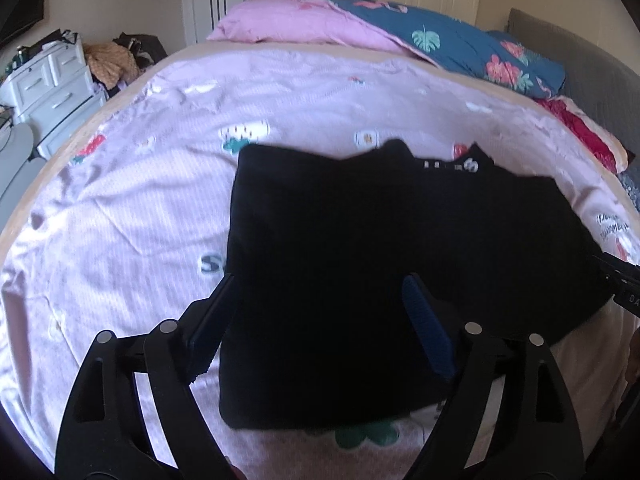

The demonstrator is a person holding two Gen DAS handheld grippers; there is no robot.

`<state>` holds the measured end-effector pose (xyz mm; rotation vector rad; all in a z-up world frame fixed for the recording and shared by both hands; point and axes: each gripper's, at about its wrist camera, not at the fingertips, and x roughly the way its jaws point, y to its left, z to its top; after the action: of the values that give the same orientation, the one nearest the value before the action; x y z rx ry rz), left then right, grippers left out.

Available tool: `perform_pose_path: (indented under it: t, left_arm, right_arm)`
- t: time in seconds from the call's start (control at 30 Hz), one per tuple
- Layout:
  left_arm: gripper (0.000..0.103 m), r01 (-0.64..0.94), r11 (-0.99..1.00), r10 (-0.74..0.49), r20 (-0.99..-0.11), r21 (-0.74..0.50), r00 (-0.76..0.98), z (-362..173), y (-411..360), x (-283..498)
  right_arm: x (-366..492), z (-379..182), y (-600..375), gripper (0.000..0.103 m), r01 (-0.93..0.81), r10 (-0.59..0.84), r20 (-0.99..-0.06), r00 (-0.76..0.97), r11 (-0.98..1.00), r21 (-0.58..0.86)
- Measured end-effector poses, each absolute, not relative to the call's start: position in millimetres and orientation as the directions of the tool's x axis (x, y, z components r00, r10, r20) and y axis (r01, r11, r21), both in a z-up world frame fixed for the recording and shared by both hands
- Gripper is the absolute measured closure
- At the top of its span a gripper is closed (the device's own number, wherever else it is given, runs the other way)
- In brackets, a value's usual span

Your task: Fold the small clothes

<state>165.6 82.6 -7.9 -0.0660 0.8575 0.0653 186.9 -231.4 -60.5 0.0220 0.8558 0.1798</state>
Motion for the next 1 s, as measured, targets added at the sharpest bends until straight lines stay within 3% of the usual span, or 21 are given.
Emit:
perform_pose_path:
  t: [0.33,1.0]
  left_arm:
    - [0.027,-0.082,0.994,-0.013,-0.804,-0.076,0.594,-34,85,156]
    - [0.025,-0.091,0.994,0.001,-0.807,-0.066,0.590,-33,80,134]
  right_arm:
    - [177,-87,-239,0.040,-0.112,0.187,-0.798,0.572,0.982,0.150]
    - [153,-84,-246,0.034,-0.092,0.178,-0.782,0.597,0.984,0.154]
